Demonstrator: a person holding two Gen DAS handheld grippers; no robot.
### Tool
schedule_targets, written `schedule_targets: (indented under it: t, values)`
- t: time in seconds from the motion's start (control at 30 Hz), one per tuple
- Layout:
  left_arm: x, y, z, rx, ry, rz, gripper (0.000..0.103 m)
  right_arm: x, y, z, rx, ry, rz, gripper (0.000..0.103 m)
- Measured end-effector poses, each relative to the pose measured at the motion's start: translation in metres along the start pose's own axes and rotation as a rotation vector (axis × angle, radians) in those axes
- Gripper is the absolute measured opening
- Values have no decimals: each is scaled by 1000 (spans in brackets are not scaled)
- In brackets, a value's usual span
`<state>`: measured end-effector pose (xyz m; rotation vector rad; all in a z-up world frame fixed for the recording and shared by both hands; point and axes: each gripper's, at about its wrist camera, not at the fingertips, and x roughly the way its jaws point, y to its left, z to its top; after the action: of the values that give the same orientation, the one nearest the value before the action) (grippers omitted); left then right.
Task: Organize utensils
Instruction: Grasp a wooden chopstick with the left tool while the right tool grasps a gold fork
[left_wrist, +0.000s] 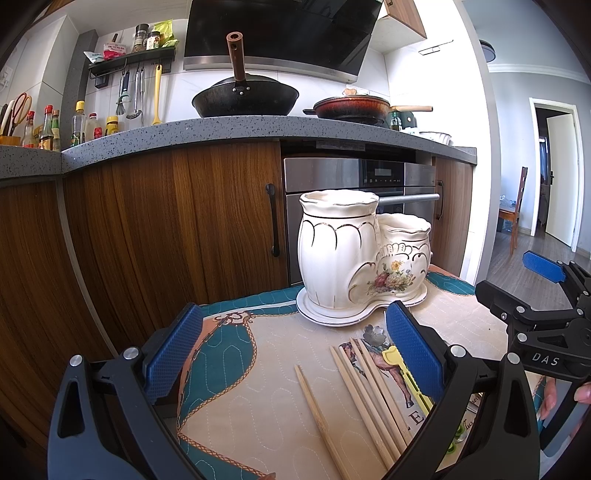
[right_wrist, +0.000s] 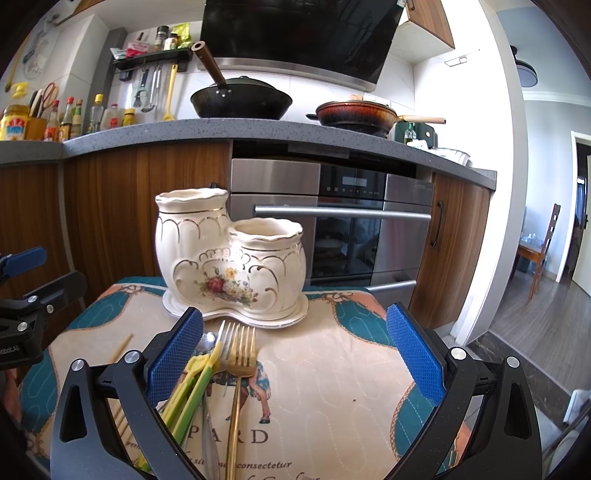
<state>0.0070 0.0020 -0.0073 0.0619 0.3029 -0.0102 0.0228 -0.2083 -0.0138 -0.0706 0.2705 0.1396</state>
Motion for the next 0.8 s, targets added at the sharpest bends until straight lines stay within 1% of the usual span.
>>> schedule_targets:
  t: [0.1,0.23,0.3,0.33,0.43,0.5,0.53,0.63,0.7,0.8]
  values:
    - [0,1,-2,-8,-4,8,98,7,-6,-9,43,15,-2,98]
    - [6,1,-6,-17,-4,8,98,9,-20,-9,112,48,-13,98]
    - [6,2,-7,-19,3,-9,98,8,-27,-6,142,59,-7,98]
    - [6,1,-6,-17,10,-17,98,8,-30,-4,150,63,-4,98]
    - [5,-1,-5,-9,16,-7,98,8,-33,-3,144,80,13,98]
    - [4,1,-5,-14,20,-29,98,11,-31,-2,117,103,12,98]
    - [5,1,-5,-14,32,-26,98,13,-30,-2,104,120,22,98]
    - [12,2,-6,1,104,-29,98,19,-25,-5,70,184,67,98]
    - [17,2,-7,21,169,-21,98,24,-22,-7,42,220,74,98]
    - [23,0,-13,51,264,-14,97,28,-21,-11,24,266,95,96]
